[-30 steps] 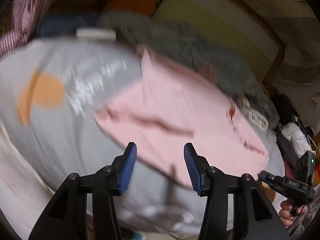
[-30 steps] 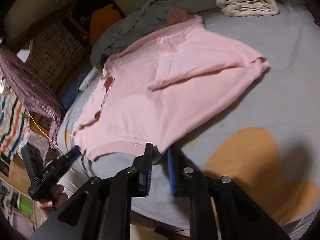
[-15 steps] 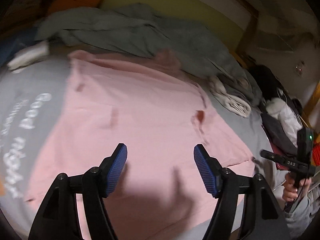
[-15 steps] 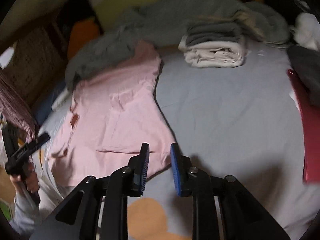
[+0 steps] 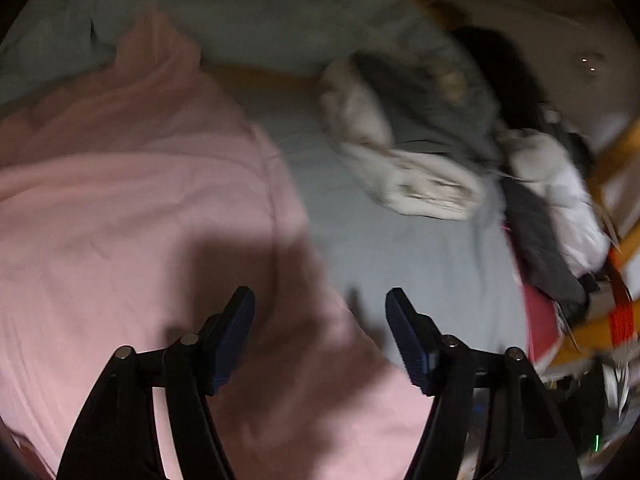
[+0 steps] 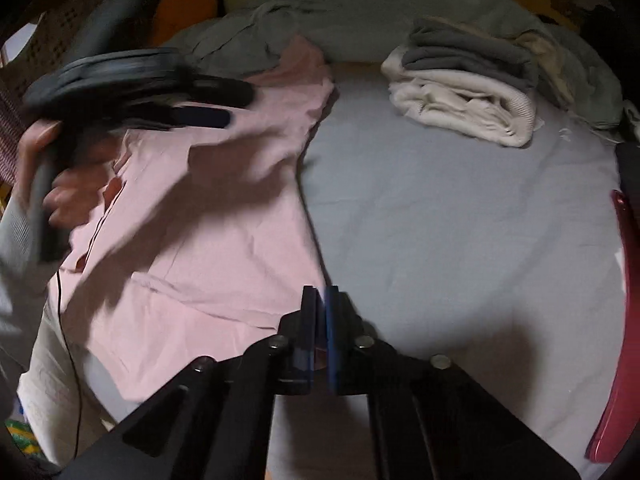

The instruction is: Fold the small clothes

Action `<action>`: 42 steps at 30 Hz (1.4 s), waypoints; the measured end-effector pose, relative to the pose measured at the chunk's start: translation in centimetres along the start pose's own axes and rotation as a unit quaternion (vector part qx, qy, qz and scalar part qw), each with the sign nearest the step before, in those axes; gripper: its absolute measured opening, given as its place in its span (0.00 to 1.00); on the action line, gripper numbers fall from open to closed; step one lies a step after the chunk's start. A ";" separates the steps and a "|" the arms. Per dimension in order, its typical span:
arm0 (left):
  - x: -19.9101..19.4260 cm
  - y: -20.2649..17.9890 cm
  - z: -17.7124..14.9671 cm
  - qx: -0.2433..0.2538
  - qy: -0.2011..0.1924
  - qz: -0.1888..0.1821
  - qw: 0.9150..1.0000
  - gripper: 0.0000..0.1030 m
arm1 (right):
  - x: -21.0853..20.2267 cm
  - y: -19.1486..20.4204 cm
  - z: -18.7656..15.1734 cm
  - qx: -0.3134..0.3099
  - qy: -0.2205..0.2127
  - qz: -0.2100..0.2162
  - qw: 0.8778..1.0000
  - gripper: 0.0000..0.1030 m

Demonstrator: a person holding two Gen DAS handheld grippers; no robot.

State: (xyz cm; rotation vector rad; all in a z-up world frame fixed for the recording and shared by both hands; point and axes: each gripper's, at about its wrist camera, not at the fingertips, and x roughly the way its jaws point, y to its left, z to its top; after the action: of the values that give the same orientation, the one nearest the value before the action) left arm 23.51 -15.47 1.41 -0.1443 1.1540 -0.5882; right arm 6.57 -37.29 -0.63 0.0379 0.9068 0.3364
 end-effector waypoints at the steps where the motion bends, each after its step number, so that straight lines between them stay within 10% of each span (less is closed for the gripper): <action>1: 0.8 0.4 0.4 -0.009 0.013 -0.002 1.000 0.47 | -0.3 0.3 -0.1 -0.006 -0.004 -0.004 1.000 0.02; 4: 2.3 1.1 1.4 -0.026 0.023 -0.030 0.999 0.05 | 0.1 0.8 -0.3 -0.026 0.001 -0.027 0.999 0.02; 13: 5.4 -0.7 4.5 0.016 0.007 -0.033 0.999 0.00 | 0.5 -0.2 -0.8 -0.009 0.016 -0.025 1.000 0.02; 21: 3.2 0.2 4.0 0.040 -0.031 -0.018 0.999 0.01 | -0.9 -1.2 -1.1 0.010 -0.022 -0.050 0.998 0.02; 25: -0.9 -0.4 2.6 0.067 -0.060 -0.011 0.996 0.37 | -1.9 -2.4 -0.7 0.035 -0.044 -0.051 0.997 0.02; 30: -3.4 -2.1 -0.4 0.093 -0.039 0.013 0.995 0.39 | -3.6 -1.5 -0.3 0.027 -0.091 -0.010 0.995 0.07; 34: -1.2 -1.4 -2.2 0.091 -0.019 0.170 0.981 0.39 | -1.6 0.0 0.0 0.016 -0.047 0.045 0.998 0.07; 36: -0.4 -0.3 -2.4 0.075 -0.026 0.224 0.971 0.37 | -0.1 0.6 -0.2 0.004 -0.016 0.001 1.000 0.07; 42: -4.0 1.6 -3.8 0.031 -0.072 0.104 0.991 0.38 | 0.0 -0.4 -0.5 0.002 -0.035 -0.096 0.995 0.07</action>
State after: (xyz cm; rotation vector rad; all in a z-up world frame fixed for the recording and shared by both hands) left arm 19.61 -11.35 2.46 -0.0125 0.9947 -0.4206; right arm 6.30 -37.74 -0.99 -0.0337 0.8350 0.1532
